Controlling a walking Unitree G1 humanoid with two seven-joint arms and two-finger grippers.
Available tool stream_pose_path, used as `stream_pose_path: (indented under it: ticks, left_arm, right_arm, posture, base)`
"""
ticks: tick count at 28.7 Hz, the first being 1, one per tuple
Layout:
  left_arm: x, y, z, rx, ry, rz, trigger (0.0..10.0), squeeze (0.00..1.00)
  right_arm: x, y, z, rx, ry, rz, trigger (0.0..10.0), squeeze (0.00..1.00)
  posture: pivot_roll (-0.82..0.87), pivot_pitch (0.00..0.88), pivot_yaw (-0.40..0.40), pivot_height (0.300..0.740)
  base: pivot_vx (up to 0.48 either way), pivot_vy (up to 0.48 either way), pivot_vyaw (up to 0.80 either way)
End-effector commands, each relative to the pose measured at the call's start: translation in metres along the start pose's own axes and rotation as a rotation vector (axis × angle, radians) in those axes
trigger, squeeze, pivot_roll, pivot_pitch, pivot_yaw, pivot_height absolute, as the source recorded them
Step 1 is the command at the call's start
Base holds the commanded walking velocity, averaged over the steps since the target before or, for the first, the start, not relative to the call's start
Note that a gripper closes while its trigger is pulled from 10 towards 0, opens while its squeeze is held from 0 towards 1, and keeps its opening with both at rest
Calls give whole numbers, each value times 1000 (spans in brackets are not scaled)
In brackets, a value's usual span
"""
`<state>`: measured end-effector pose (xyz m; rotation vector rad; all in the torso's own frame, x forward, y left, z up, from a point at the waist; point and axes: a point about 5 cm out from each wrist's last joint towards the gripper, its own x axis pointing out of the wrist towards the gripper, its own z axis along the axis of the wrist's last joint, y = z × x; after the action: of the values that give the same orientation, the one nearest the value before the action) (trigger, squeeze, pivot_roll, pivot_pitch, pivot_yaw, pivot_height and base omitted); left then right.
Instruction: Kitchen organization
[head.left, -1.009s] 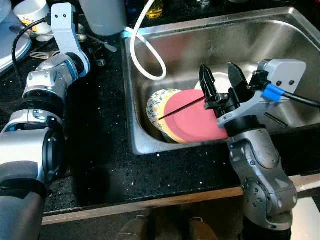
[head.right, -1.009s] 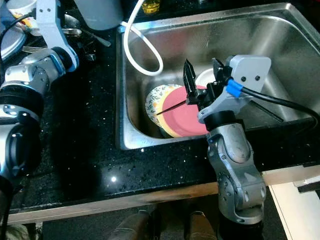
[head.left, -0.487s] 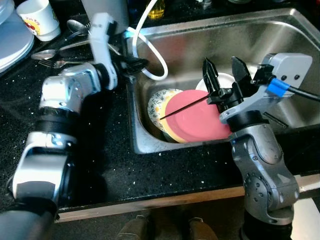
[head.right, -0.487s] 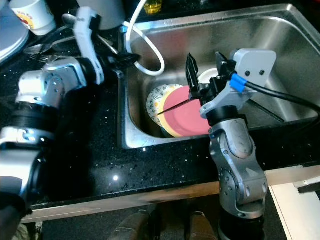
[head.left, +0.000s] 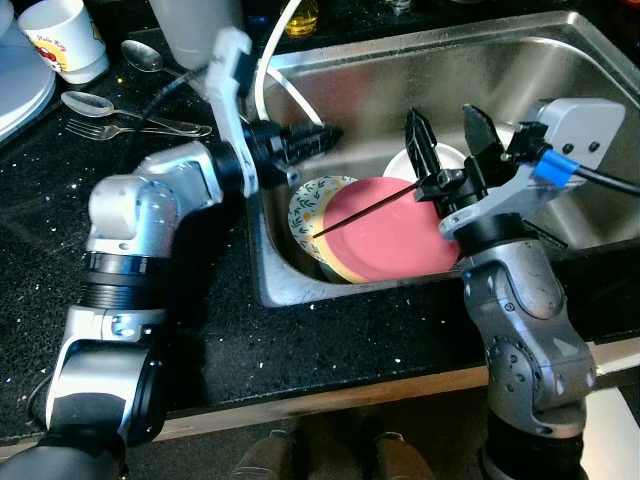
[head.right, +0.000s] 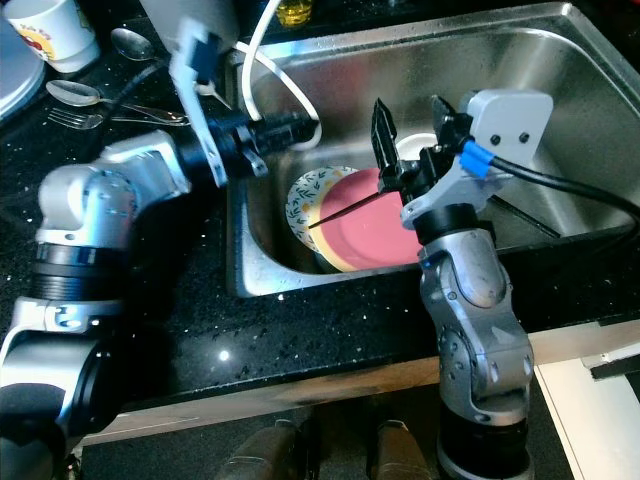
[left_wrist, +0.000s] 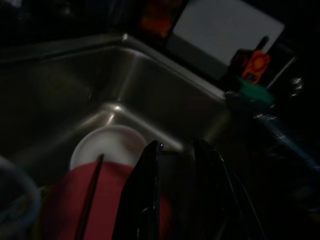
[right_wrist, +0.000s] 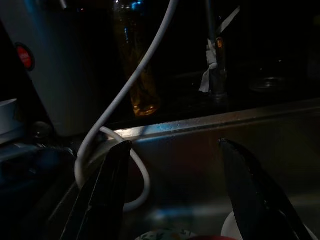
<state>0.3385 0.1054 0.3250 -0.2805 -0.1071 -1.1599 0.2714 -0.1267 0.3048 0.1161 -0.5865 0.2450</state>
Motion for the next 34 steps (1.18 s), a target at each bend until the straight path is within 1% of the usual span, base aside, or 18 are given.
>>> stream_pose_path:
  ticks: [1, 3, 4, 5, 7, 8, 9, 10, 11, 12, 13, 15, 17, 18, 21, 25, 29, 34]
  left_arm:
    - [-8, -5, 3, 5, -17, -42, 10000, 0]
    - [-12, -4, 6, 38, -30, -22, 10000, 0]
    - [-16, 7, 10, 61, -43, 84, 10000, 0]
    - [-16, 7, 10, 61, -43, 84, 10000, 0]
    - [-20, 20, 12, 87, -50, 209, 10000, 0]
    - [-20, 20, 12, 87, -50, 209, 10000, 0]
    - [-22, 26, 12, 94, -45, 283, 10000, 0]
    - [-30, 44, 10, 119, -18, 483, 10000, 0]
    - [-36, 55, 8, 139, 4, 619, 10000, 0]
    - [-36, 55, 8, 139, 4, 619, 10000, 0]
    - [-54, 75, 6, 167, 17, 854, 10000, 0]
    - [-54, 75, 6, 167, 17, 854, 10000, 0]
    - [-71, 87, 8, 167, -16, 1015, 10000, 0]
    - [-71, 87, 8, 167, -16, 1015, 10000, 0]
    - [-95, 98, 14, 213, -89, 1254, 10000, 0]
    - [-108, 100, 20, 269, -163, 1369, 10000, 0]
    - [-113, 100, 22, 289, -180, 1405, 10000, 0]
    - [-122, 109, 20, 166, -198, 1463, 10000, 0]
  right_arm:
    - [0, 2, -1, 8, -10, 16, 10000, 0]
    - [2, 4, -1, 10, -14, 25, 10000, 0]
    - [3, 4, -2, 11, -16, 29, 10000, 0]
    - [3, 4, -2, 11, -16, 29, 10000, 0]
    - [3, 4, -2, 11, -17, 30, 10000, 0]
    - [3, 4, -2, 11, -17, 30, 10000, 0]
    - [3, 4, -2, 10, -19, 31, 10000, 0]
    - [4, 4, -2, 9, -20, 31, 10000, 0]
    - [4, 4, -2, 8, -22, 32, 10000, 0]
    - [4, 4, -2, 8, -22, 32, 10000, 0]
    - [4, 3, -3, 7, -23, 31, 10000, 0]
    - [4, 3, -3, 7, -23, 31, 10000, 0]
    - [3, 3, -3, 8, -23, 29, 10000, 0]
    - [3, 3, -3, 8, -23, 29, 10000, 0]
    - [2, 4, -4, 12, -22, 29, 10000, 0]
    - [1, 5, -5, 14, -19, 29, 10000, 0]
    - [1, 4, -5, 14, -18, 27, 10000, 0]
    - [-5, -2, -9, -12, 4, 17, 10000, 0]
  posture:
    - [73, 239, 92, 740]
    - [77, 229, 89, 740]
    - [77, 223, 89, 740]
    - [77, 223, 89, 740]
    - [77, 220, 90, 740]
    - [77, 220, 90, 740]
    - [78, 216, 91, 740]
    - [80, 208, 90, 740]
    - [80, 207, 90, 740]
    - [80, 207, 90, 740]
    - [81, 204, 90, 740]
    - [81, 204, 90, 740]
    - [82, 204, 89, 740]
    - [82, 204, 89, 740]
    - [84, 209, 91, 740]
    - [82, 212, 95, 740]
    - [80, 213, 96, 740]
    - [80, 213, 97, 740]
  base:
    - [0, 0, 0]
    - [0, 0, 0]
    - [0, 0, 0]
    - [0, 0, 0]
    - [0, 0, 0]
    - [0, 0, 0]
    - [0, 0, 0]
    - [0, 0, 0]
    - [0, 0, 0]
    - [0, 0, 0]
    - [0, 0, 0]
    - [0, 0, 0]
    - [0, 0, 0]
    - [0, 0, 0]
    - [0, 0, 0]
    - [0, 0, 0]
    - [0, 0, 0]
    - [0, 0, 0]
